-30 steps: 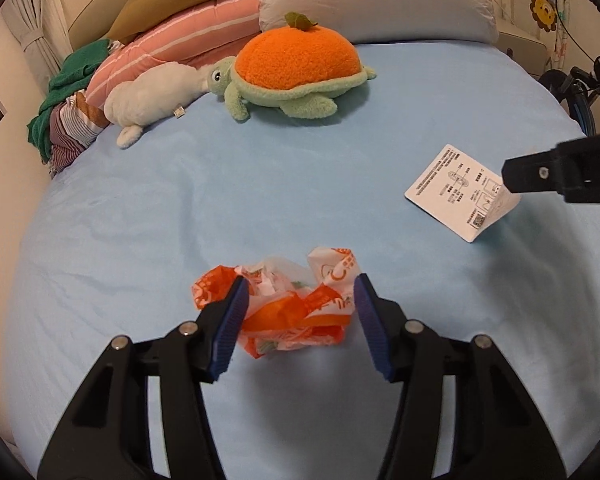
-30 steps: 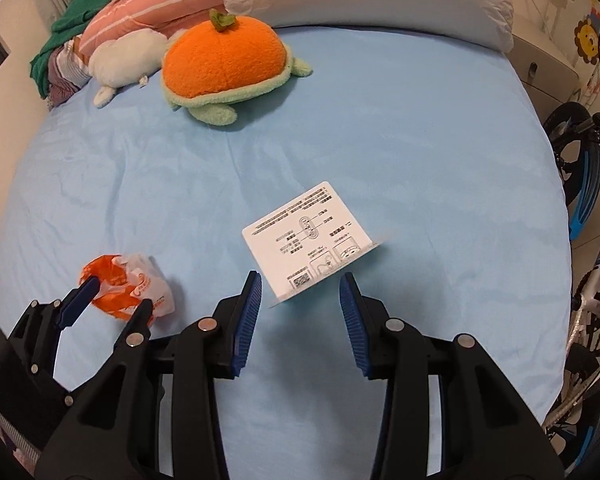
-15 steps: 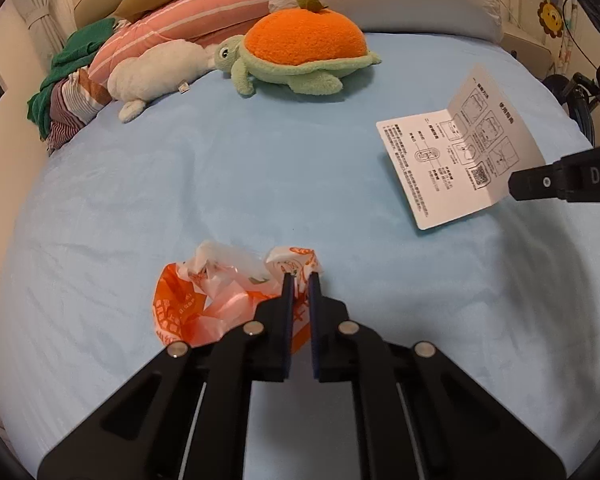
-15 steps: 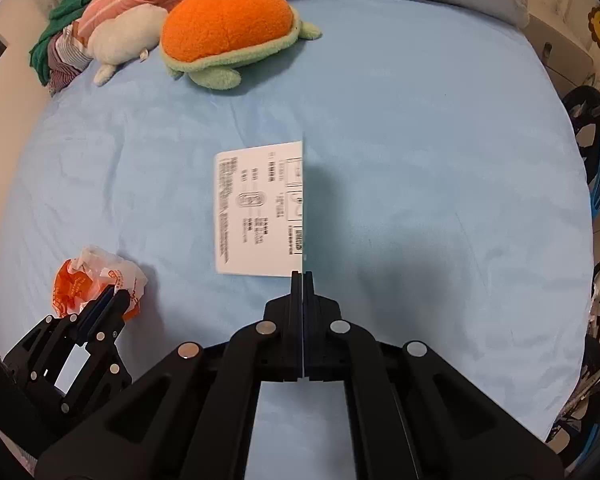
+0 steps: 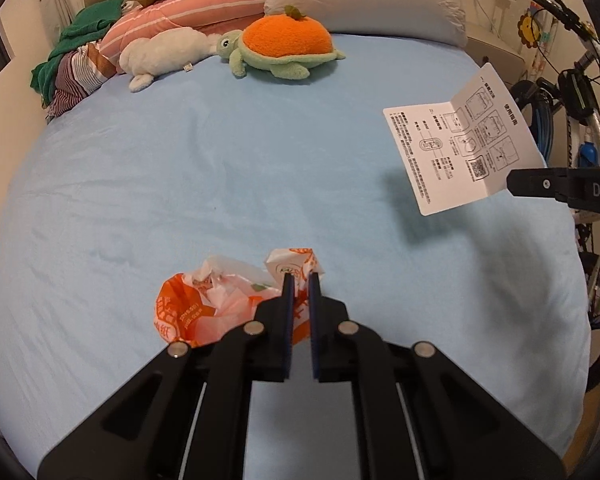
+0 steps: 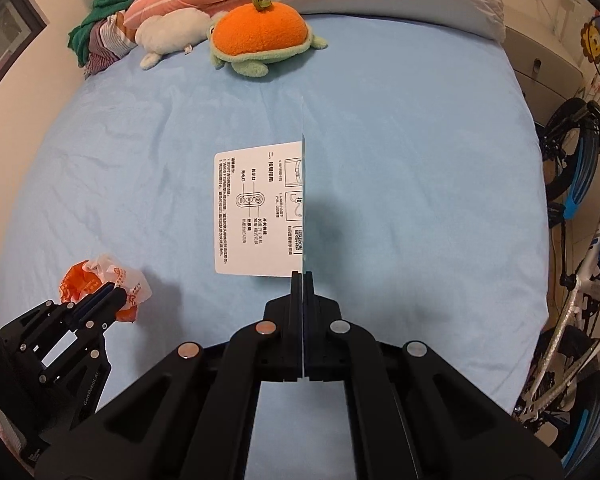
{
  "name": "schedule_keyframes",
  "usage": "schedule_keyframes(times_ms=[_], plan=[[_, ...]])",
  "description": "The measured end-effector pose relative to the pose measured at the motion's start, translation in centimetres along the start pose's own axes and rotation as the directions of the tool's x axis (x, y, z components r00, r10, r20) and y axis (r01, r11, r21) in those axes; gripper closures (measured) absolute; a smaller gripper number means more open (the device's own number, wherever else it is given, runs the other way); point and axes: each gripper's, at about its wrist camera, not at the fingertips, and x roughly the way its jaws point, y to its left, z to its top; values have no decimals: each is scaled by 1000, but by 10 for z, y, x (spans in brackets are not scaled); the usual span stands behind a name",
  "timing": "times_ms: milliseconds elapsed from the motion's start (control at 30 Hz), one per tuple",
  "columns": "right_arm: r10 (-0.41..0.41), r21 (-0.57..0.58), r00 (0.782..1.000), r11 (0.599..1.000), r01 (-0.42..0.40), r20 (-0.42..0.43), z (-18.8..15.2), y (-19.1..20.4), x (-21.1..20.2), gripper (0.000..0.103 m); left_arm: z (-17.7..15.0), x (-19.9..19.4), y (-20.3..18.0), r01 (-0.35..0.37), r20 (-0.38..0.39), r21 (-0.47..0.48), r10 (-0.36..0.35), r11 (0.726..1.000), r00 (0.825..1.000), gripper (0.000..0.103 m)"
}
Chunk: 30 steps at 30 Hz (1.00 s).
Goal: Collect trash
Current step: 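Drop the orange wrapper into the bin with left tool while right tool drops leaflet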
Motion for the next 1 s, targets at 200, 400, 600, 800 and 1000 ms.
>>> schedule_keyframes(times_ms=[200, 400, 600, 800, 1000], plan=[[-42, 60, 999, 997, 42, -11, -62, -43, -46, 103, -33, -39, -49, 53, -52, 19, -52, 998, 997, 96], [-94, 127, 995, 987, 96, -17, -134, -101, -101, 103, -53, -79, -122, 118, -60, 114, -112, 986, 992, 96], [-156, 203, 987, 965, 163, -48, -215, -161, -148, 103, -77, -111, -207, 200, -80, 229, -187, 953, 979, 96], [-200, 302, 975, 928, 219, -93, -298, -224, -179, 103, -112, -129, -291, 285, -127, 319, -258, 904, 958, 96], [-218, 362, 965, 896, 256, -143, -362, -266, -187, 103, -150, -137, -360, 358, -174, 394, -314, 847, 933, 96]])
